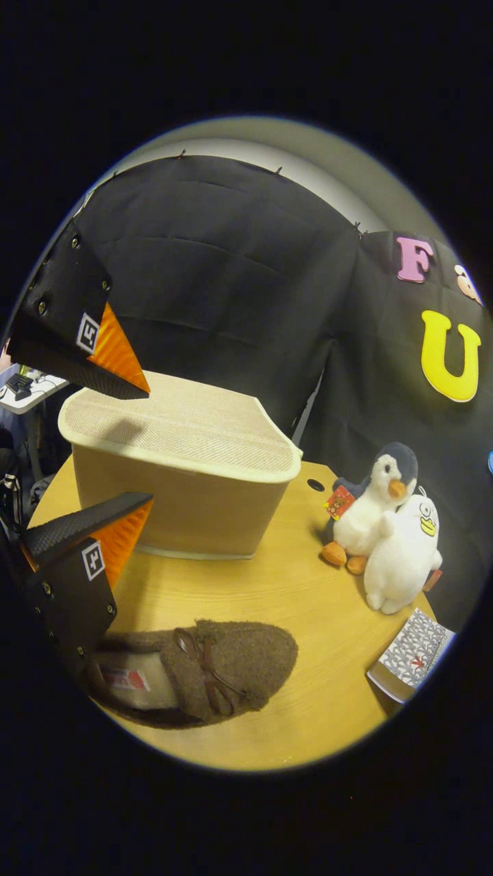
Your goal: Open the storage box then place both shoes into the box .Put the left shoe in first, then the right shoe, with the right side of both shoes facing outward in a uniform manner.
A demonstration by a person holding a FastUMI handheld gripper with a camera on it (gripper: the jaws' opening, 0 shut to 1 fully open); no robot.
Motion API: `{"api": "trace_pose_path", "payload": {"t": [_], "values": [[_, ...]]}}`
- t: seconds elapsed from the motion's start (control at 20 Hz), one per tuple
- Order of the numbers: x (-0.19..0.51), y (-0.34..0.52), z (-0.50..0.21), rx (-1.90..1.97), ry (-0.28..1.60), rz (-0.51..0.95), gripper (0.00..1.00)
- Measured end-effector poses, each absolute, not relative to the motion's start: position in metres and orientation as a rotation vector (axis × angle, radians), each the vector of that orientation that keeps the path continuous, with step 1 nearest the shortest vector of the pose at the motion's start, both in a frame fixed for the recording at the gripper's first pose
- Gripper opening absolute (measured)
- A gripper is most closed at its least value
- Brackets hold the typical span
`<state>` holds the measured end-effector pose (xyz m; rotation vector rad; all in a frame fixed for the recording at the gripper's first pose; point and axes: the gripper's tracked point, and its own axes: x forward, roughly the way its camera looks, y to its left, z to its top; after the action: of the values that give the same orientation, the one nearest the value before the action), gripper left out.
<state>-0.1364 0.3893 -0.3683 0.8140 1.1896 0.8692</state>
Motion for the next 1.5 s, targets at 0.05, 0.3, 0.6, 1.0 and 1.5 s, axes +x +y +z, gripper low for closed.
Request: {"api": "trace_pose_path", "payload": {"t": [0.05, 0.3, 0.6, 1.0, 1.5], "values": [[-0.136, 0.393, -0.367, 0.819, 1.182, 0.879, 0.84], [-0.123, 0.401, -0.356, 0.915, 1.196, 0.837, 0.05], [-0.117, 0.407, -0.336, 0.839, 1.207, 0.819, 0.0], [-0.11, 0.459, -0.238, 0.736, 1.101, 0.933, 0.0], [-0.131, 0.603, -0.192, 0.641, 1.077, 1.032, 0.0]]}}
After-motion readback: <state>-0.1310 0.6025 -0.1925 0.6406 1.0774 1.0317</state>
